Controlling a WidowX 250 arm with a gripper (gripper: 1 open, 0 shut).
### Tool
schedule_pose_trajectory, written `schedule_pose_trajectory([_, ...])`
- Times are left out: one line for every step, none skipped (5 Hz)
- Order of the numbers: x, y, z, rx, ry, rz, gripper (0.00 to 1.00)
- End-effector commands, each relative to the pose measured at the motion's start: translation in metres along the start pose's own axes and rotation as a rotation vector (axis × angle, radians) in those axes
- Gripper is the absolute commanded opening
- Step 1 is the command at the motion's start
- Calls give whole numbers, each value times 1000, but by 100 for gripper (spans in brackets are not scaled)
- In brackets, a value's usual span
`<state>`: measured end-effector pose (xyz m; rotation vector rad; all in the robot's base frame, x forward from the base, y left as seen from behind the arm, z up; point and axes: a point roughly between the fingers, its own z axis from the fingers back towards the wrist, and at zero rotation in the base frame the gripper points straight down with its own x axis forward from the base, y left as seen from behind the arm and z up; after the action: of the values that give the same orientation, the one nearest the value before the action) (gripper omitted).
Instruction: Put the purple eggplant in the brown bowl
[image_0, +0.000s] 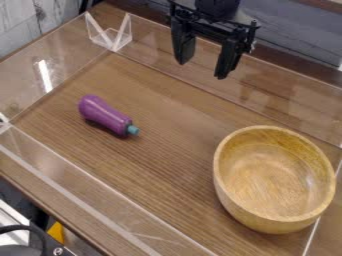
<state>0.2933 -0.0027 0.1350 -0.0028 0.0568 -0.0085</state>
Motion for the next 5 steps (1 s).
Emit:
schedule_pose_trajectory([-1, 0, -6, -5, 16, -13, 100])
schedule_pose_trajectory([-4, 4, -11, -3, 30, -75, 100])
schedule_pose_trajectory([-6, 6, -15, -3, 43, -120, 100])
schedule_pose_trajectory([-8, 8, -20, -5, 55, -161, 100])
schedule_pose_trajectory([-10, 13, -23, 1, 63, -253, 100])
